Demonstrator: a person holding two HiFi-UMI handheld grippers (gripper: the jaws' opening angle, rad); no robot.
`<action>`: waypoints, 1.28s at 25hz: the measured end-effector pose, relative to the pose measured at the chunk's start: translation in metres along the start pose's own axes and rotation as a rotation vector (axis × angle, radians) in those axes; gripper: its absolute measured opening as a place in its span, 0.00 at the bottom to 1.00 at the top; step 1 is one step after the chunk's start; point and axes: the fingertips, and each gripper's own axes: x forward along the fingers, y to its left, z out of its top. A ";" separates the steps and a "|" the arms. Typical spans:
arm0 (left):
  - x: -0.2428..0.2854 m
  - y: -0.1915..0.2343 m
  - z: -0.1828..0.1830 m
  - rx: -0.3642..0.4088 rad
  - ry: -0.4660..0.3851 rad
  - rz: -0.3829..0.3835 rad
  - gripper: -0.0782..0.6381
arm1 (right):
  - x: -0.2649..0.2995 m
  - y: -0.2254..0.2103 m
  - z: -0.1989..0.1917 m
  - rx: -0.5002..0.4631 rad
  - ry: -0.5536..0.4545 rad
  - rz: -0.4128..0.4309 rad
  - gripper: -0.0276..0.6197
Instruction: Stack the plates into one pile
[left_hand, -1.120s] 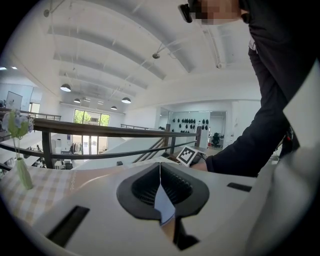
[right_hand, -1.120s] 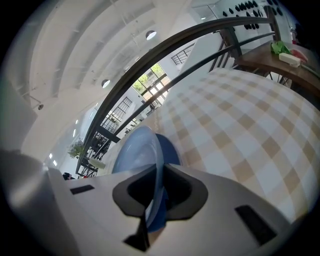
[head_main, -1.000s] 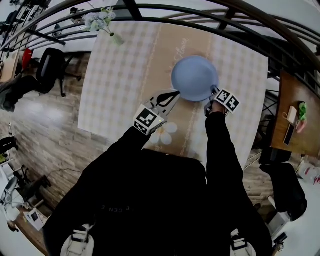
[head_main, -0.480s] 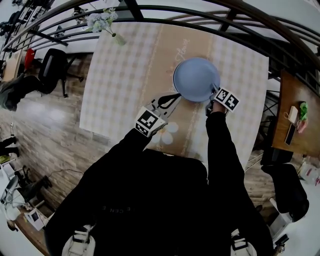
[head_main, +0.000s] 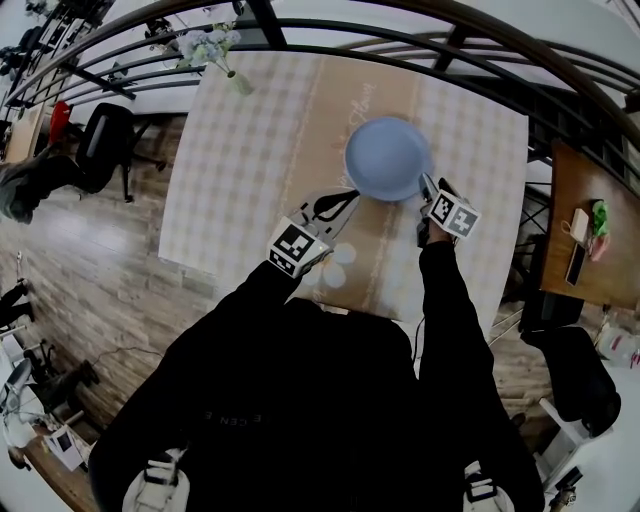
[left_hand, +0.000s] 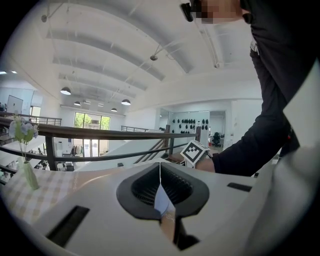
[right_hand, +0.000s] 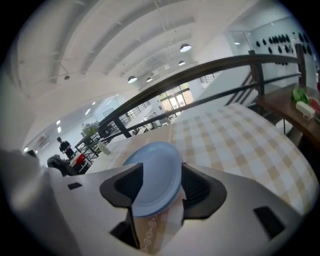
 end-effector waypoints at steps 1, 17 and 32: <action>-0.002 -0.001 0.003 0.001 -0.005 0.001 0.14 | -0.007 0.008 0.004 -0.047 -0.012 0.016 0.42; -0.041 -0.038 0.080 0.063 -0.132 -0.079 0.14 | -0.165 0.152 0.047 -0.510 -0.276 0.286 0.38; -0.067 -0.063 0.092 0.083 -0.139 -0.126 0.14 | -0.244 0.216 0.023 -0.597 -0.404 0.414 0.15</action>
